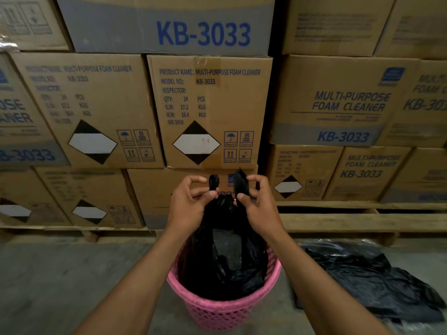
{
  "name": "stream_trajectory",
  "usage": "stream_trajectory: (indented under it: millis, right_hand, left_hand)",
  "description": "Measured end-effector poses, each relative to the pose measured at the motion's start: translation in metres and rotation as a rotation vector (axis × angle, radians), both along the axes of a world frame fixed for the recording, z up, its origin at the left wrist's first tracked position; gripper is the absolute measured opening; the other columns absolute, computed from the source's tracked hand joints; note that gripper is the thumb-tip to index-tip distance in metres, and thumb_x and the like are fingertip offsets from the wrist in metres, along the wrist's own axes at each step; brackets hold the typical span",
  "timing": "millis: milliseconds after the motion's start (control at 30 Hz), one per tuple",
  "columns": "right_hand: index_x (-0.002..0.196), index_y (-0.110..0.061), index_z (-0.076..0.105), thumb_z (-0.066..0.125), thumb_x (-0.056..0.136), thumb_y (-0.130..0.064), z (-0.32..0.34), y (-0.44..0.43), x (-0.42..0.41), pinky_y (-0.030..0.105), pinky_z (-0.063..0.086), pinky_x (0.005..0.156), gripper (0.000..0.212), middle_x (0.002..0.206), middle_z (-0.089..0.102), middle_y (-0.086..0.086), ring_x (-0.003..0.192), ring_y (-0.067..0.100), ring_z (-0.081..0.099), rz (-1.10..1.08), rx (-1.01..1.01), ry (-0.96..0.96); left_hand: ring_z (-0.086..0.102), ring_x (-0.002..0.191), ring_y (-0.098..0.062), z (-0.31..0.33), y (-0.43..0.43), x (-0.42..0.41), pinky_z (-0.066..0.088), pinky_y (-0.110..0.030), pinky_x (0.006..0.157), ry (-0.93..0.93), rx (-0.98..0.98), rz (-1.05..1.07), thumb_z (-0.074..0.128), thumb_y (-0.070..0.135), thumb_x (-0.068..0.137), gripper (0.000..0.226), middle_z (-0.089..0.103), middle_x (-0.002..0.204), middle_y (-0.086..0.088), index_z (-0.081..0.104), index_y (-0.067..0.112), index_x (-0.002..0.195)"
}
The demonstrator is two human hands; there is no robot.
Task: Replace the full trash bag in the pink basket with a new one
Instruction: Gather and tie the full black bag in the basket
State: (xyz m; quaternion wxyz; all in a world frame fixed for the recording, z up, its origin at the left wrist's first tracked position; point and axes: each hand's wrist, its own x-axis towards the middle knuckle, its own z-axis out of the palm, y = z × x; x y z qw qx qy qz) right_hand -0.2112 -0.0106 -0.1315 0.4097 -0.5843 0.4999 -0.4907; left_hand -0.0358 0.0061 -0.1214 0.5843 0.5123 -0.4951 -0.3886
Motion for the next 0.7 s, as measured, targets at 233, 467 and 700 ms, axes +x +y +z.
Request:
stream_trajectory:
  millis: [233,467,700]
  right_hand:
    - [0.092,-0.025,0.07,0.067,0.094,-0.008,-0.003,-0.008,0.005,0.029,0.058,0.082,0.017,0.086,0.077,-0.009,0.084,0.001,0.072,0.01,-0.008,0.022]
    - [0.099,-0.02,0.081,0.065,0.094,-0.009,-0.003,-0.009,0.013,0.019,0.053,0.074,0.02,0.089,0.077,-0.009,0.086,-0.002,0.069,0.082,-0.086,0.248]
    - [0.098,-0.027,0.077,0.073,0.09,-0.013,-0.01,-0.006,0.008,0.016,0.052,0.077,0.017,0.087,0.077,-0.02,0.086,-0.008,0.069,0.271,0.067,0.174]
  left_hand:
    - [0.072,0.082,-0.014,-0.01,-0.008,0.001,0.054,-0.032,0.081,0.037,0.029,-0.096,0.071,-0.001,0.085,0.02,0.078,0.086,-0.002,0.076,0.016,0.091]
    - [0.05,0.129,-0.012,-0.005,-0.015,-0.005,0.044,-0.033,0.097,-0.029,0.114,-0.245,0.075,0.003,0.082,0.024,0.057,0.135,0.003,0.079,0.024,0.093]
    - [0.068,0.078,-0.009,-0.006,-0.028,-0.001,0.056,-0.028,0.079,0.03,0.089,-0.065,0.07,-0.004,0.085,0.021,0.075,0.095,-0.01,0.075,0.002,0.104]
